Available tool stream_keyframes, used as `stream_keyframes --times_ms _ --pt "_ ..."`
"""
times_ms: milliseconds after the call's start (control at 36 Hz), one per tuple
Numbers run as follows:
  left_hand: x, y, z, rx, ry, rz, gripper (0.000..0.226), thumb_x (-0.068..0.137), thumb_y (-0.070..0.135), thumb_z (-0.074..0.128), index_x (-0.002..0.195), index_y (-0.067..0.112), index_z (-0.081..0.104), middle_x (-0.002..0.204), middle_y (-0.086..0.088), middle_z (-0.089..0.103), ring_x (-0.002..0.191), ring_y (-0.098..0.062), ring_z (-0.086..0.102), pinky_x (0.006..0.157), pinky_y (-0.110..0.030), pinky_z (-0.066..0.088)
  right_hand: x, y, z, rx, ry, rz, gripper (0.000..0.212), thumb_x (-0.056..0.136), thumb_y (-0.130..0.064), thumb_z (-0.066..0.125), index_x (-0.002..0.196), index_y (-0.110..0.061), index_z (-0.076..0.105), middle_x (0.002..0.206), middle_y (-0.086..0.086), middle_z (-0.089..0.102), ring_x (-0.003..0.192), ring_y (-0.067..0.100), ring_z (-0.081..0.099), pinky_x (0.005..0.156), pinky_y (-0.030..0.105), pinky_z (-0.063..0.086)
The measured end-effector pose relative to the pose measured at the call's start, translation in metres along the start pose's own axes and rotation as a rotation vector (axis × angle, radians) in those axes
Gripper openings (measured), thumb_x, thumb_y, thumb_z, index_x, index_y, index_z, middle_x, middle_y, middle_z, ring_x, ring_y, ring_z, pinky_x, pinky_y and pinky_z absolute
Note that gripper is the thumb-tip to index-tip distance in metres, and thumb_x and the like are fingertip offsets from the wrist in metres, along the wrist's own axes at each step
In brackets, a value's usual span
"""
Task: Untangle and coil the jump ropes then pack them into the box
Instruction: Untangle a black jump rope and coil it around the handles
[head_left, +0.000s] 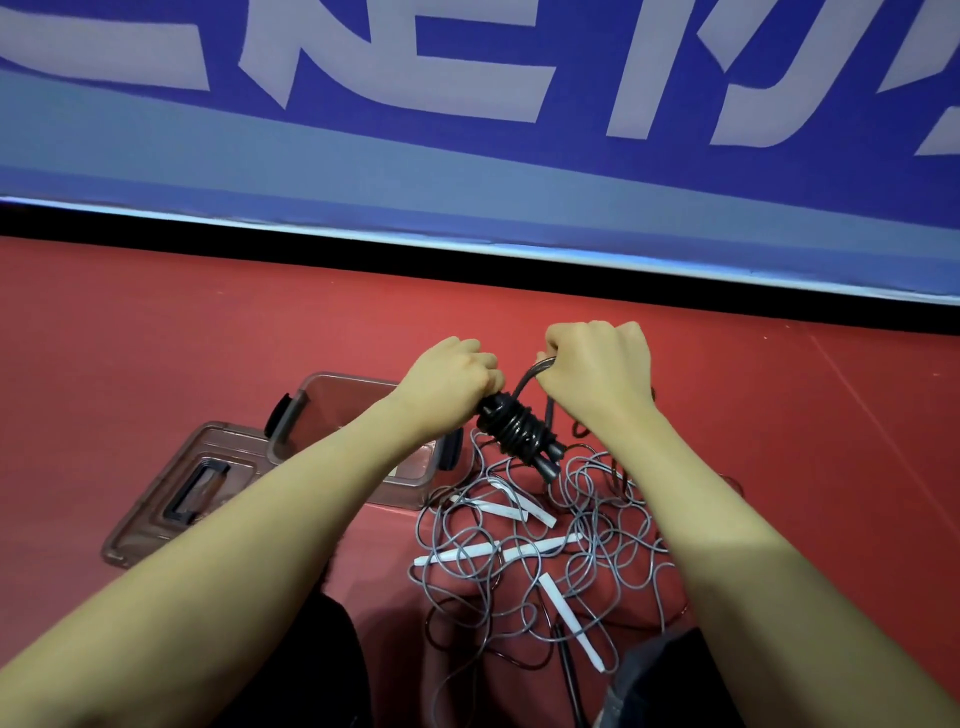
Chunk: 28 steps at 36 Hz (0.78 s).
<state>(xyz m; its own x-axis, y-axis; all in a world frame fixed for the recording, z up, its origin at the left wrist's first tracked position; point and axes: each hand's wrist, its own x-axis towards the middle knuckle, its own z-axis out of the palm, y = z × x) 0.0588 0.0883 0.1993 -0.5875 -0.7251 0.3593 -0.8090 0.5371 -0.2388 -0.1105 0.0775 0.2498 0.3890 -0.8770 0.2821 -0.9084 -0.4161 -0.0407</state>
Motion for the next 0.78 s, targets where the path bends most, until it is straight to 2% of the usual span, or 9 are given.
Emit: stream_keyframes --times_ms 56,139,306,444,528,611,667,722,778 --pt "0.000 0.002 0.000 -0.032 0.048 0.057 0.015 0.061 0.015 0.056 0.048 0.018 0.049 0.049 0.004 0.047 0.046 -0.021 0.047 0.047 -0.021 0.024 0.001 -0.001 0.001 0.008 0.005 0.033 0.026 0.079 -0.011 0.050 0.058 -0.017 0.036 0.053 -0.003 0.039 0.067 0.028 0.043 0.074 0.035 0.027" --pt "-0.002 0.003 -0.001 -0.127 0.100 0.092 0.019 0.068 0.017 0.041 0.051 0.017 0.047 0.051 0.004 0.046 0.049 -0.020 0.045 0.048 -0.022 0.026 0.003 0.003 0.002 0.038 -0.038 0.092 0.023 0.078 -0.010 0.050 0.058 -0.017 0.040 0.055 -0.003 0.042 0.067 0.027 0.043 0.075 0.035 0.028" --pt "-0.002 0.005 -0.010 -0.267 0.147 0.137 0.017 0.073 0.015 0.044 0.056 0.016 0.046 0.057 0.004 0.044 0.057 -0.017 0.036 0.054 -0.024 0.023 0.004 0.006 0.006 0.097 -0.066 0.142 0.026 0.083 -0.018 0.053 0.058 -0.018 0.045 0.063 -0.003 0.055 0.072 0.027 0.050 0.075 0.035 0.029" --pt "-0.002 0.003 -0.022 -0.435 0.226 0.076 0.023 0.079 0.003 0.050 0.058 0.011 0.042 0.058 -0.002 0.039 0.057 -0.017 0.029 0.060 -0.022 0.016 0.005 0.010 0.006 0.176 -0.062 0.136 0.040 0.093 -0.031 0.052 0.057 -0.019 0.038 0.054 -0.007 0.044 0.069 0.025 0.044 0.081 0.035 0.030" --pt "-0.002 0.006 -0.022 -0.530 0.309 -0.076 0.023 0.077 0.005 0.052 0.057 0.010 0.040 0.058 0.001 0.036 0.060 -0.011 0.026 0.056 -0.019 0.015 0.005 0.012 0.009 0.189 -0.022 0.091 0.033 0.094 -0.036 0.052 0.066 -0.020 0.045 0.058 -0.007 0.044 0.071 0.022 0.043 0.083 0.034 0.027" --pt "-0.002 0.007 -0.021 -0.712 0.335 -0.325 0.018 0.072 0.002 0.056 0.057 0.005 0.047 0.056 0.001 0.041 0.056 -0.009 0.031 0.051 -0.023 0.023 0.003 0.013 0.009 0.177 -0.037 0.062 0.018 0.091 -0.024 0.052 0.075 -0.022 0.046 0.066 -0.005 0.046 0.079 0.025 0.042 0.076 0.032 0.022" --pt "0.001 0.007 -0.025 -0.837 0.368 -0.523 0.023 0.072 0.003 0.056 0.055 0.018 0.050 0.049 0.005 0.041 0.055 -0.012 0.028 0.049 -0.025 0.027 0.002 0.015 0.010 0.150 -0.015 0.033 0.014 0.092 -0.024 0.051 0.079 -0.019 0.051 0.073 0.000 0.054 0.088 0.030 0.051 0.072 0.031 0.018" --pt "0.005 0.007 -0.031 -0.865 0.373 -0.691 0.029 0.072 0.012 0.053 0.051 0.031 0.044 0.045 0.006 0.039 0.057 -0.014 0.023 0.048 -0.024 0.026 0.001 0.014 0.011 0.155 0.011 0.008 0.022 0.097 -0.035 0.047 0.091 -0.016 0.057 0.083 0.005 0.064 0.092 0.031 0.055 0.073 0.032 0.020" --pt "0.009 0.009 -0.034 -0.881 0.350 -0.831 0.023 0.072 0.024 0.053 0.052 0.034 0.047 0.045 0.007 0.043 0.056 -0.018 0.027 0.051 -0.029 0.027 0.002 0.010 0.013 0.132 -0.008 -0.032 0.026 0.097 -0.040 0.046 0.094 -0.016 0.054 0.088 0.006 0.067 0.093 0.031 0.057 0.075 0.034 0.024"
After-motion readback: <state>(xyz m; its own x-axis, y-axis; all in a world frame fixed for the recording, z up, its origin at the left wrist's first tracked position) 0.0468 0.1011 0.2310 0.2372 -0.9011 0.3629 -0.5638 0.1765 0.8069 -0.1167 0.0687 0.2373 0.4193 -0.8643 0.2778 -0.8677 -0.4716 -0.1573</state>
